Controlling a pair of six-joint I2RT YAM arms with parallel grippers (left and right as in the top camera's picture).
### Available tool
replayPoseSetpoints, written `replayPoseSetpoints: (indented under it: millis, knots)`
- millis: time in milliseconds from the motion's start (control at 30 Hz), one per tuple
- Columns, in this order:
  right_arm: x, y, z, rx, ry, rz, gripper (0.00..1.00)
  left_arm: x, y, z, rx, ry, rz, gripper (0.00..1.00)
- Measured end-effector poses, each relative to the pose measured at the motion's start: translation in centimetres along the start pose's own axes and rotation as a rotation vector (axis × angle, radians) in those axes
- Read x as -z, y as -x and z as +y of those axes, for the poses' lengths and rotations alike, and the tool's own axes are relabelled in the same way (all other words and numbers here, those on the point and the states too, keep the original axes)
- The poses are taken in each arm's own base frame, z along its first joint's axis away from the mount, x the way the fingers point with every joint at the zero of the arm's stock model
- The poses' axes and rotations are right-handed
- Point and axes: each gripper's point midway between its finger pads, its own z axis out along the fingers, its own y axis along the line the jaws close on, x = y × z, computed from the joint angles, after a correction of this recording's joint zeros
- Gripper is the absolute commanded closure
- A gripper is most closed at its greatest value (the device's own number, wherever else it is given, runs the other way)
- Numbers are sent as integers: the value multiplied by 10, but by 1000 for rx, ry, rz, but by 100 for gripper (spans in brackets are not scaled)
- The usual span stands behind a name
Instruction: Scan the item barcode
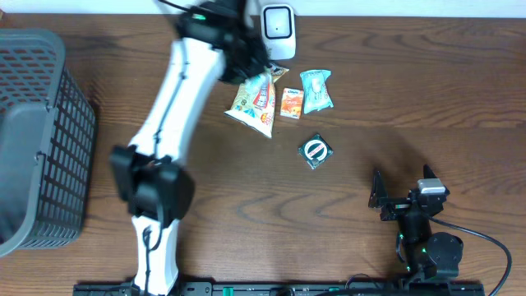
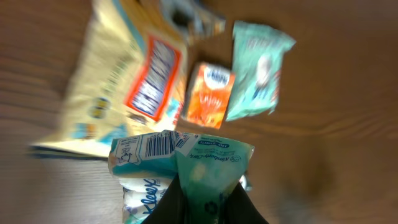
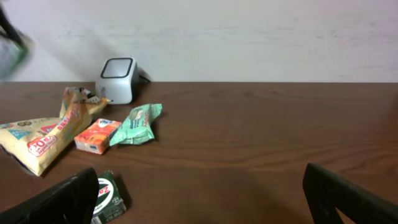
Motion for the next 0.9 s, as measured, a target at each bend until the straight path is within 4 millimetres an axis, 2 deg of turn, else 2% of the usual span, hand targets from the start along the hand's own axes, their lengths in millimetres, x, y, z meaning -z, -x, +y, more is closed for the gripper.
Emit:
replayPoseSetpoints:
  millis: [33, 67, 133, 200, 267, 333, 400, 567, 600, 667, 700, 800, 867, 900]
  knots:
    - [0, 0, 0, 0, 0, 0, 1, -26, -13, -4, -21, 25, 52, 92]
    - [0, 0, 0, 0, 0, 0, 1, -40, -21, -6, -33, 37, 81, 91]
    - [0, 0, 0, 0, 0, 0, 1, -61, -33, -11, -54, 52, 117, 84]
    - [0, 0, 0, 0, 0, 0, 1, -82, -47, -19, -87, 59, 150, 62]
    - [0, 0, 0, 0, 0, 0, 1, -90, -52, -29, -112, 48, 149, 55]
    - [0, 0, 0, 0, 0, 0, 1, -92, -54, -36, -127, 36, 141, 42]
    - [0, 0, 0, 0, 0, 0, 1, -92, -54, -37, -140, 34, 139, 34]
    - [0, 0, 0, 0, 0, 0, 1, -87, -53, -23, -164, 54, 161, 27]
    - [0, 0, 0, 0, 0, 0, 1, -82, -50, -17, -159, 61, 164, 22]
    - [0, 0, 0, 0, 0, 0, 1, -62, -38, -4, -138, 71, 144, 0]
    - [0, 0, 0, 0, 0, 0, 1, -45, -29, 6, -116, 84, 121, 2]
    - [0, 0, 0, 0, 0, 0, 1, 25, 2, 41, -50, 121, -9, 2]
    - [0, 0, 0, 0, 0, 0, 1, 75, 14, 72, 17, 164, -84, 2]
    - [0, 0, 0, 0, 0, 0, 1, 90, 17, 83, 44, 177, -108, 2]
